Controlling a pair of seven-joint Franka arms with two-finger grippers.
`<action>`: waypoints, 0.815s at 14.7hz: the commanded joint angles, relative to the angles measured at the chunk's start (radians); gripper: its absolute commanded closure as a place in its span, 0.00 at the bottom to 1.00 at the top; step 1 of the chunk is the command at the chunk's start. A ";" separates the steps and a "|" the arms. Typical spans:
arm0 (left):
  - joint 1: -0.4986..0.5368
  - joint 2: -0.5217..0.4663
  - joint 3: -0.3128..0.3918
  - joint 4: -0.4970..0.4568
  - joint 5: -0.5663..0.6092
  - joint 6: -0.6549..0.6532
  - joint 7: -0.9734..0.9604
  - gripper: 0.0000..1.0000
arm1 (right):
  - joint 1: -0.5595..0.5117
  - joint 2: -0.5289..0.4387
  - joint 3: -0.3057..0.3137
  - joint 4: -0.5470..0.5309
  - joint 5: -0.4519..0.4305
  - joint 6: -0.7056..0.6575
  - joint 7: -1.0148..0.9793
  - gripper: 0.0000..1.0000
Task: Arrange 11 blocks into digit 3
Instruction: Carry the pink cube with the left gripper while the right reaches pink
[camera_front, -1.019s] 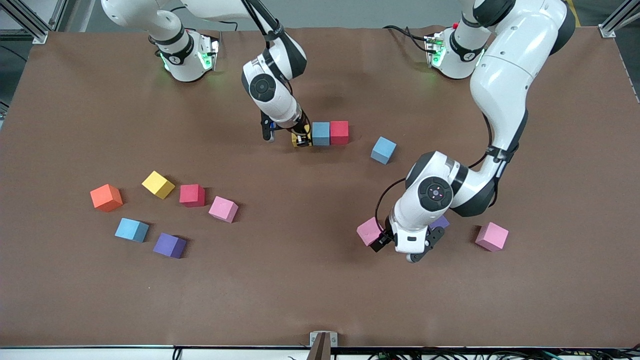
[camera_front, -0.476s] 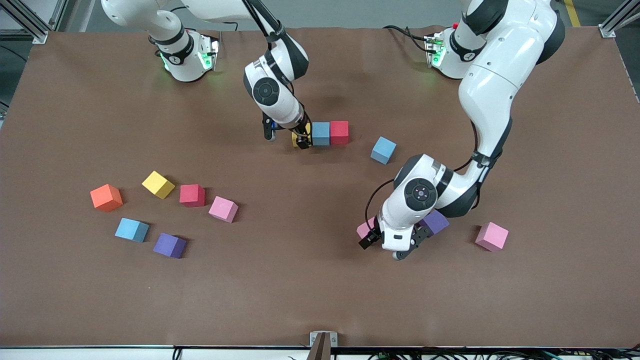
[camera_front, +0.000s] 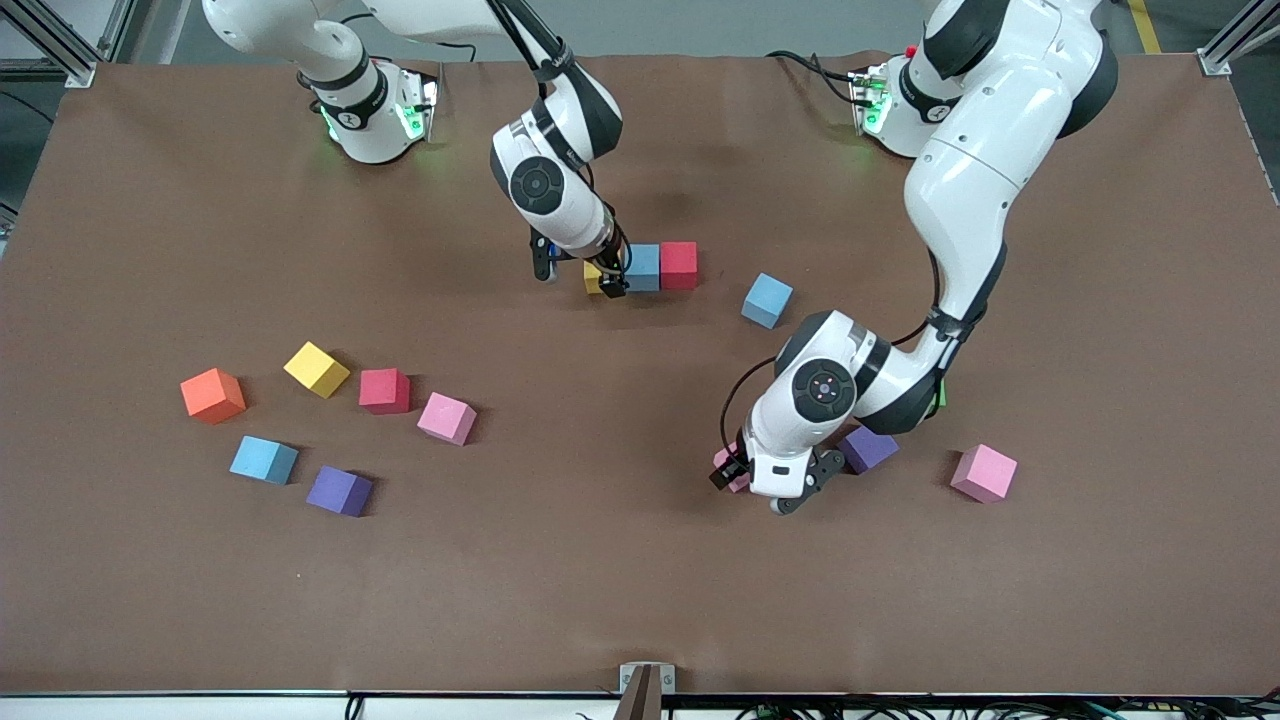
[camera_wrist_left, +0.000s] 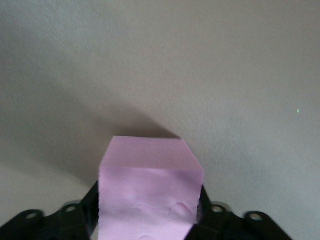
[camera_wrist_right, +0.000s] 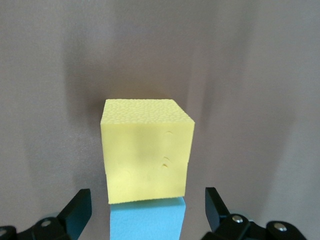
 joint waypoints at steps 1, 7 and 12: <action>-0.018 0.000 0.004 0.024 0.023 0.002 0.025 0.54 | -0.033 -0.020 -0.002 0.039 0.014 -0.102 0.004 0.00; -0.096 -0.024 -0.027 0.022 0.031 -0.012 0.204 0.56 | -0.091 -0.088 -0.019 0.059 -0.090 -0.183 0.003 0.00; -0.197 -0.033 -0.030 0.009 0.031 -0.043 0.207 0.53 | -0.266 -0.100 -0.023 0.153 -0.529 -0.249 -0.141 0.00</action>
